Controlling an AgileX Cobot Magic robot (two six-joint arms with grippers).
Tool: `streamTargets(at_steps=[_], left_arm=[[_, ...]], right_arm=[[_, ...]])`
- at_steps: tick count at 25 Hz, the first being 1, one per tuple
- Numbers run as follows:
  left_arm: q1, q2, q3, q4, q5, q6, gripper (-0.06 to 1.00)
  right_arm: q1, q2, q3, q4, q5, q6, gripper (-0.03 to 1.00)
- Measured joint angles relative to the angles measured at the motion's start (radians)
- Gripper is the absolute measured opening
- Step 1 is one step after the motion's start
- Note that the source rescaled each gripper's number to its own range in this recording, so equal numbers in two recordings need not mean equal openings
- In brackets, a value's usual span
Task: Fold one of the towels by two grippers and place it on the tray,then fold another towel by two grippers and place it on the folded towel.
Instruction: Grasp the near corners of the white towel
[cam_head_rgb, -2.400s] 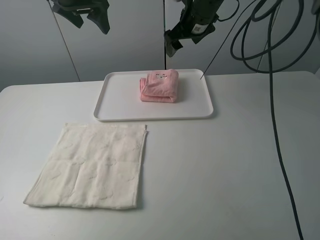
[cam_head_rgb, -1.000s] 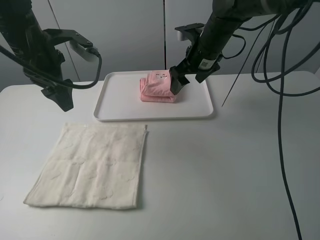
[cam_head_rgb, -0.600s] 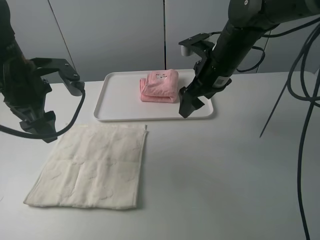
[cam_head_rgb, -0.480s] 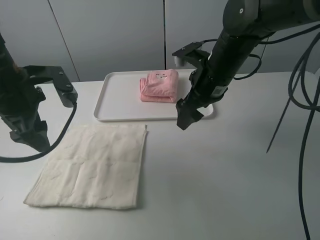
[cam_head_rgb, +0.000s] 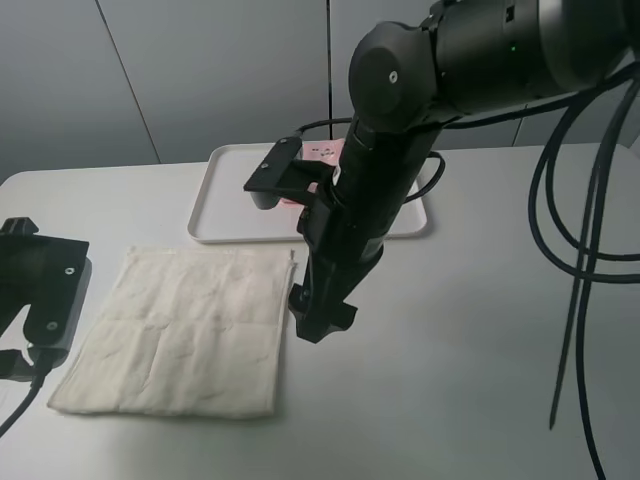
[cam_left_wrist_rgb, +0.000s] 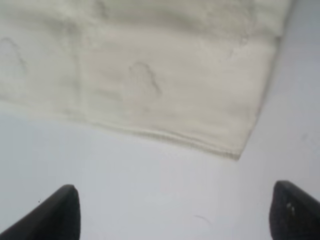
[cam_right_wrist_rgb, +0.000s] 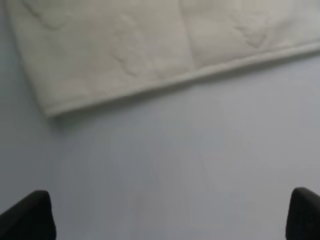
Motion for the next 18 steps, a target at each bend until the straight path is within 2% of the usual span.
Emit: streamTargets(at_steps=[3, 7, 9, 13, 18], left_arm=[[0.0, 0.0, 0.028, 0.04, -0.034, 0.007, 0.97], [0.0, 0.0, 0.034, 0.062, -0.041, 0.008, 0.97], [0.0, 0.0, 0.034, 0.035, -0.052, 0.008, 0.97], [0.0, 0.0, 0.034, -0.065, -0.075, 0.008, 0.97], [0.0, 0.013, 0.034, -0.035, -0.055, 0.008, 0.97]], right_arm=[[0.083, 0.0, 0.0, -0.014, 0.0, -0.033, 1.0], [0.135, 0.013, 0.001, -0.088, 0.0, -0.068, 1.0], [0.143, 0.015, 0.002, -0.102, 0.0, -0.103, 1.0], [0.15, 0.016, 0.002, -0.09, -0.009, -0.142, 1.0], [0.15, 0.016, 0.002, -0.069, -0.069, -0.144, 1.0]])
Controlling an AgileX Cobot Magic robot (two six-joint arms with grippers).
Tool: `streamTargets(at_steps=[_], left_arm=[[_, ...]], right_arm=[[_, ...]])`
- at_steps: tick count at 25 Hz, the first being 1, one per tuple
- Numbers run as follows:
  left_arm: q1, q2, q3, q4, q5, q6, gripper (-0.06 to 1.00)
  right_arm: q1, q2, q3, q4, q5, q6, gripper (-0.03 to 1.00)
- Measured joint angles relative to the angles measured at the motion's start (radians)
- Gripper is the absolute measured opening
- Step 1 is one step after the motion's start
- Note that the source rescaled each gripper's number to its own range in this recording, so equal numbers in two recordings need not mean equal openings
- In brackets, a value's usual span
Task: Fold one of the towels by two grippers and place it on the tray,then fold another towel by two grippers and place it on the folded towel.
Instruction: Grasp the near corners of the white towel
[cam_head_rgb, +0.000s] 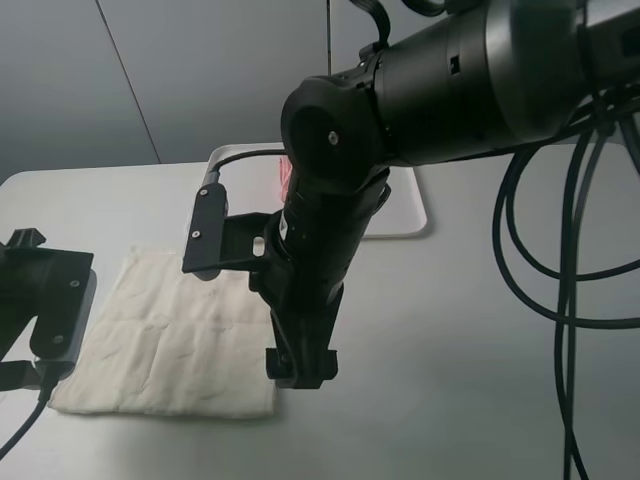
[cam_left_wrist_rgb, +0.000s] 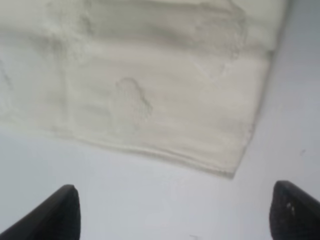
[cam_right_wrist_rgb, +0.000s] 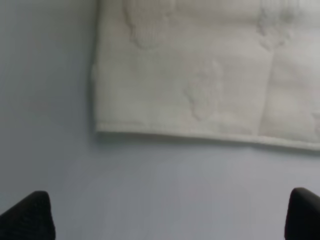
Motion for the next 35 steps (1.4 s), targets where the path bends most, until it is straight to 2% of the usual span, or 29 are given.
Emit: streamTargets(at_steps=[10, 15, 20, 26, 32, 35], left_arm=[[0.0, 0.157, 0.0, 0.113, 0.031, 0.027, 0.97], [0.0, 0.242, 0.0, 0.124, 0.031, 0.029, 0.97], [0.0, 0.259, 0.019, 0.12, -0.051, 0.033, 0.97], [0.0, 0.259, 0.137, 0.122, -0.129, 0.142, 0.97], [0.0, 0.259, 0.155, 0.126, -0.192, 0.154, 0.97], [0.0, 0.259, 0.156, 0.124, -0.224, 0.123, 0.97]], right_arm=[[0.024, 0.014, 0.0, 0.043, -0.035, -0.008, 1.0], [0.071, 0.096, 0.0, 0.043, -0.033, -0.006, 1.0], [0.094, 0.143, 0.0, 0.043, -0.051, -0.004, 1.0], [0.1, 0.157, 0.0, 0.043, -0.086, 0.015, 1.0], [0.1, 0.157, 0.0, 0.067, -0.108, 0.027, 1.0], [0.1, 0.157, 0.0, 0.067, -0.111, 0.027, 1.0]])
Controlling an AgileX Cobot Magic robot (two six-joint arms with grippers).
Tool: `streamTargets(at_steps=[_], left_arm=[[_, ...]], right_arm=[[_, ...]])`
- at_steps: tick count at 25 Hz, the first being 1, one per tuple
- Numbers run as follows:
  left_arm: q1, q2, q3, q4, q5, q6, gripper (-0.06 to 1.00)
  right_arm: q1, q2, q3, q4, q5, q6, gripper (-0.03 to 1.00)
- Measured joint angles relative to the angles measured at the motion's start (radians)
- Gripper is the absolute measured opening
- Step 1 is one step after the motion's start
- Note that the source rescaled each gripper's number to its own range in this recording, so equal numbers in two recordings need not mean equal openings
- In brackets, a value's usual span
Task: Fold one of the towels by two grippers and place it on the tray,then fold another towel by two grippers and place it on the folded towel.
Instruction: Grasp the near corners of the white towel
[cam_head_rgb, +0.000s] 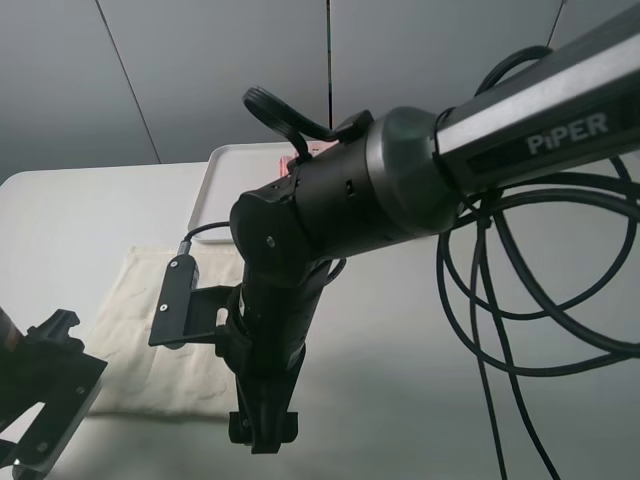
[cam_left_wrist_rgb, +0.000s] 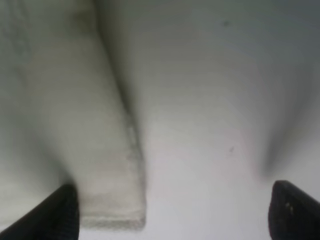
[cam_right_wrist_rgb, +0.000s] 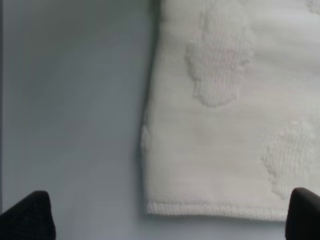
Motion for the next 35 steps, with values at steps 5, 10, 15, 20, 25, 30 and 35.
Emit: streamTargets(at_steps=[5, 10, 15, 20, 25, 30, 35], left_arm=[[0.0, 0.0, 0.0, 0.002, -0.019, -0.017, 0.97], [0.0, 0.0, 0.0, 0.002, -0.02, -0.017, 0.97], [0.0, 0.0, 0.0, 0.002, -0.032, -0.019, 0.97], [0.0, 0.0, 0.0, 0.002, -0.034, -0.036, 0.97], [0.0, 0.0, 0.0, 0.002, -0.038, -0.038, 0.97], [0.0, 0.0, 0.0, 0.002, -0.04, -0.038, 0.97], [0.0, 0.0, 0.0, 0.002, -0.042, -0.038, 0.97]], right_arm=[[0.0, 0.0, 0.0, 0.004, 0.0, 0.0, 1.0], [0.008, 0.0, 0.0, 0.025, 0.0, 0.0, 1.0], [0.061, 0.0, 0.0, 0.023, -0.001, -0.002, 1.0], [0.071, 0.02, 0.0, 0.012, -0.002, 0.007, 0.99], [0.071, 0.073, 0.0, -0.001, -0.002, 0.02, 0.98], [0.075, 0.08, 0.0, -0.002, -0.002, 0.036, 0.98], [0.111, 0.091, 0.0, -0.086, -0.002, 0.091, 0.98]])
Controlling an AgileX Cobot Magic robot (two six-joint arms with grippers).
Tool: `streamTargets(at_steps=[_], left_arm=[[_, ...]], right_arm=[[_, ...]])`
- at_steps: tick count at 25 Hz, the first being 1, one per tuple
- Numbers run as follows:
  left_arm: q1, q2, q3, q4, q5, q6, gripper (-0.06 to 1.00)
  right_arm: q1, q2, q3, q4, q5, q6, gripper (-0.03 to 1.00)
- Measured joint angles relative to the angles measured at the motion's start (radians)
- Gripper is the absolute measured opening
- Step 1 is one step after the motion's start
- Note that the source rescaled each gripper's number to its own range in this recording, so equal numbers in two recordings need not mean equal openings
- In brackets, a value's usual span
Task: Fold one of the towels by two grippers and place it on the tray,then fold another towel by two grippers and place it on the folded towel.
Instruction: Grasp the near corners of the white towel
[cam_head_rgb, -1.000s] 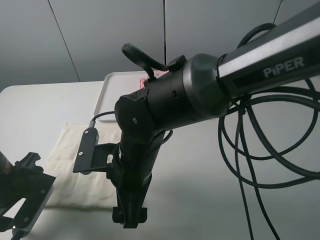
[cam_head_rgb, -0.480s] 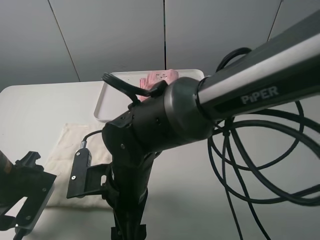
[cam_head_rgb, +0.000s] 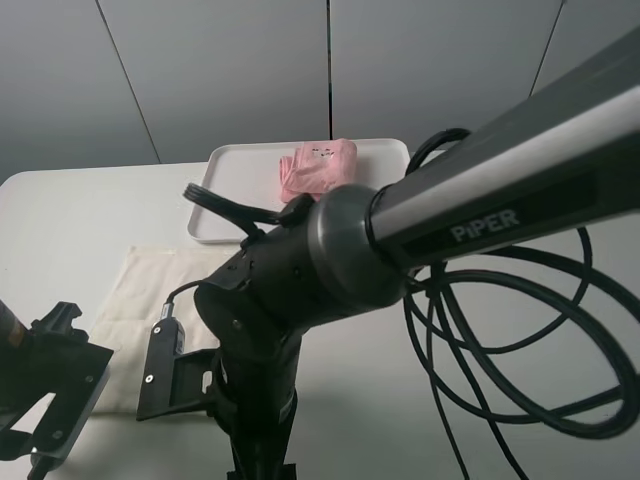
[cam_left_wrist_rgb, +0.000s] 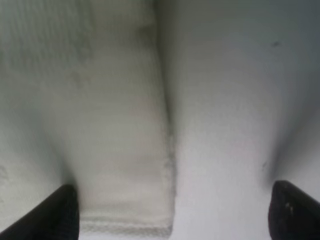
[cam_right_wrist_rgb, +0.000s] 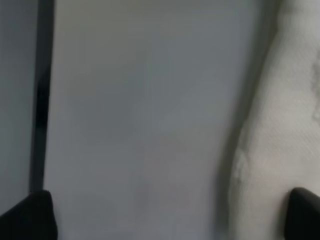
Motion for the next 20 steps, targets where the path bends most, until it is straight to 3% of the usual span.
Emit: streamTargets(at_steps=[3, 11, 20], left_arm=[[0.0, 0.0, 0.0, 0.002, -0.008, 0.0, 0.97], [0.0, 0.0, 0.0, 0.002, -0.017, 0.0, 0.97], [0.0, 0.0, 0.0, 0.002, -0.017, 0.0, 0.97]], right_arm=[[0.009, 0.007, 0.0, -0.047, -0.004, 0.051, 0.98], [0.009, 0.018, -0.038, -0.057, 0.013, 0.093, 0.98], [0.009, 0.056, -0.085, -0.084, 0.063, 0.104, 0.87]])
